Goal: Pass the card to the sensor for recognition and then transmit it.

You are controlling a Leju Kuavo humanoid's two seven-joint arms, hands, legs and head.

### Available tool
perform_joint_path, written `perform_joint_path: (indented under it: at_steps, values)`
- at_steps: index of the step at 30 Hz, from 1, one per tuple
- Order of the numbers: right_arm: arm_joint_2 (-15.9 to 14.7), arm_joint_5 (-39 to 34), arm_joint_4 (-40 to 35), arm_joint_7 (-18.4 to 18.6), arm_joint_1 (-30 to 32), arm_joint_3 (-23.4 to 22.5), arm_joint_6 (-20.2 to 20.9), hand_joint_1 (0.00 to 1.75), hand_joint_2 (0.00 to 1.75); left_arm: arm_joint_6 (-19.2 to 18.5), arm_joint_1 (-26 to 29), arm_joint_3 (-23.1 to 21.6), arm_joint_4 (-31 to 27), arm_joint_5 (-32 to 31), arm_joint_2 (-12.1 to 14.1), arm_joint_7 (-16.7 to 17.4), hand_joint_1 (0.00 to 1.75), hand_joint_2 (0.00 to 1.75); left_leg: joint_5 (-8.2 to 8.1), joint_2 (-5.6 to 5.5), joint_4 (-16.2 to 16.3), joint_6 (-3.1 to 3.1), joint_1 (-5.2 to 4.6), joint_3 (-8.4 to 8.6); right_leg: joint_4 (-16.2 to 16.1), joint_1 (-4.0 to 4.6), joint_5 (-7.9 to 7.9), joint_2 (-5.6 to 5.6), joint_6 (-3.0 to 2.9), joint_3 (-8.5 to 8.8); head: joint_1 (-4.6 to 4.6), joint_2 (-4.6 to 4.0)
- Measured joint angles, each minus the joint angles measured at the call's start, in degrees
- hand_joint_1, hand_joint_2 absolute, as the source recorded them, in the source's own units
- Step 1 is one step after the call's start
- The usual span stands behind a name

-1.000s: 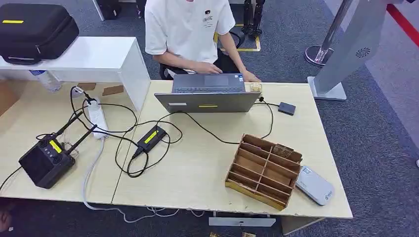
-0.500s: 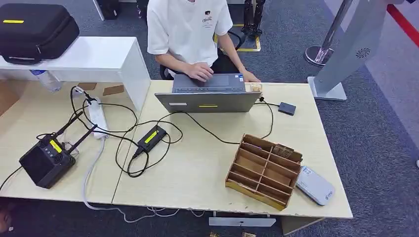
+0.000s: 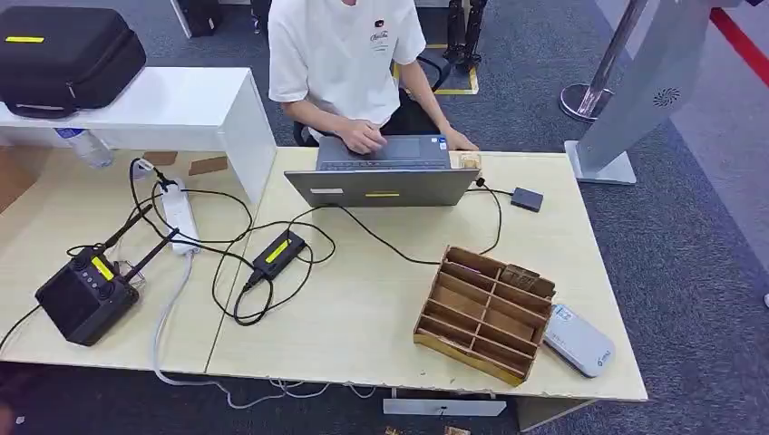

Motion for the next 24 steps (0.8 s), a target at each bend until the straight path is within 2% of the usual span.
perform_joint_path:
  at_steps: [8,9,10,15,17,18,20,24]
  values:
    - [0.7,-0.6,0.0,-1.5,-0.3,0.0,0.6,0.00,1.75,0.3,-0.1,0.0,0.0,0.3,0.0,0.1,0.00,1.75,0.00,-0.02,0.0,0.00,0.00,0.01,0.0,0.00,0.00,-0.01,0.00,0.02,0.00,0.00]
    - [0.7,-0.7,0.0,-1.6,-0.3,0.0,0.8,0.00,0.00,0.5,-0.1,0.0,0.0,0.3,0.0,0.1,0.00,1.75,0.00,-0.02,0.0,0.00,0.00,0.01,0.0,0.00,0.00,-0.01,0.00,0.02,0.02,0.00]
    - [0.8,-1.1,0.0,-1.6,-0.3,0.0,1.0,0.00,0.00,0.7,-0.1,0.0,0.0,0.3,0.0,0.1,0.00,0.00,0.00,-0.02,0.0,0.00,0.00,0.01,0.0,0.00,0.00,-0.01,0.00,0.02,0.00,-0.02]
    - [0.8,-1.9,0.0,-1.4,-0.2,-0.2,1.2,0.00,0.00,1.3,-0.2,0.0,0.0,0.3,0.0,0.4,0.00,0.00,0.00,-0.01,0.0,0.00,0.00,0.00,0.0,0.00,0.00,-0.01,0.00,0.02,0.02,0.00]
    - [0.8,-2.6,-0.1,-1.1,-0.3,-0.3,-0.2,0.00,0.00,2.7,-0.2,0.0,0.0,0.3,0.0,0.8,0.00,0.00,0.00,-0.01,0.0,0.00,0.00,0.02,0.0,0.00,0.00,-0.01,0.00,0.03,0.02,0.00]
    - [0.9,-2.8,-0.1,-0.7,-0.3,-0.4,-1.8,0.00,0.00,4.0,-0.2,0.0,0.0,0.3,-0.2,1.0,0.00,1.75,0.00,-0.01,0.0,0.00,0.00,0.02,0.0,0.00,0.00,-0.01,0.00,0.03,0.02,0.00]
    - [1.0,-3.0,-0.1,0.4,-0.4,-0.6,-4.2,0.00,0.00,6.7,-0.2,0.0,0.0,0.2,-0.4,1.7,0.00,1.75,0.00,-0.01,0.0,0.00,0.00,0.03,0.0,0.00,0.00,-0.01,0.00,0.04,0.02,0.00]
    - [1.4,-2.4,-0.1,4.0,-0.3,-0.7,-11.7,0.00,0.00,17.4,-0.5,0.0,0.0,-0.7,-1.7,5.5,0.00,1.75,0.00,0.01,0.0,0.00,0.00,0.01,0.0,0.00,0.00,-0.01,0.00,0.06,0.04,0.00]
